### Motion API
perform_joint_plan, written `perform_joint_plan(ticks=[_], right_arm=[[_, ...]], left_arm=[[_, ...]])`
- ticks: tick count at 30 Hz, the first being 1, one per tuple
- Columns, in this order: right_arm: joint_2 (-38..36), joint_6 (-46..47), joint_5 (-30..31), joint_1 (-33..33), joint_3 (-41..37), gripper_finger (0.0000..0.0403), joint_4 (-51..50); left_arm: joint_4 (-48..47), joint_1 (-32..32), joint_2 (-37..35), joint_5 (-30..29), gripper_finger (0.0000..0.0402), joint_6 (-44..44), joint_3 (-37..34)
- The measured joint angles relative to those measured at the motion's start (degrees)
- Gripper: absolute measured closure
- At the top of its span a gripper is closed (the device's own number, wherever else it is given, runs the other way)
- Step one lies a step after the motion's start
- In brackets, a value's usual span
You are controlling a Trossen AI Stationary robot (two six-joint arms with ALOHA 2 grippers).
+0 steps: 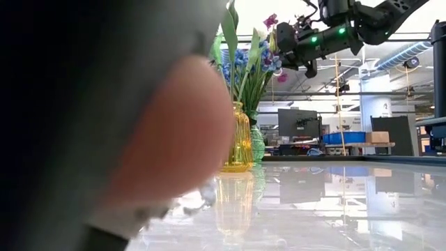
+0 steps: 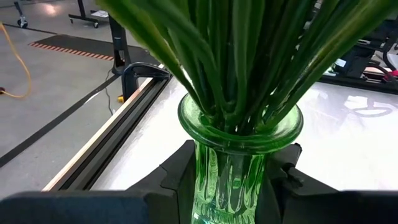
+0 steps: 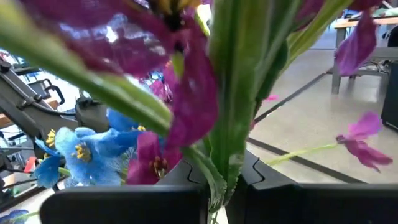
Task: Sort flowers into vase by color
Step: Put the purple flowers into the green vase
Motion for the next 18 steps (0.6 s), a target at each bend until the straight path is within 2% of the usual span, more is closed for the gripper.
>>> perform_joint_plan(ticks=[18], right_arm=[[1.9, -1.6, -0.5, 2.8, 0.1, 0.0390, -0.2]], left_arm=[[0.1, -0.1, 0.1, -0.7, 0.0303, 0.3, -0.1]])
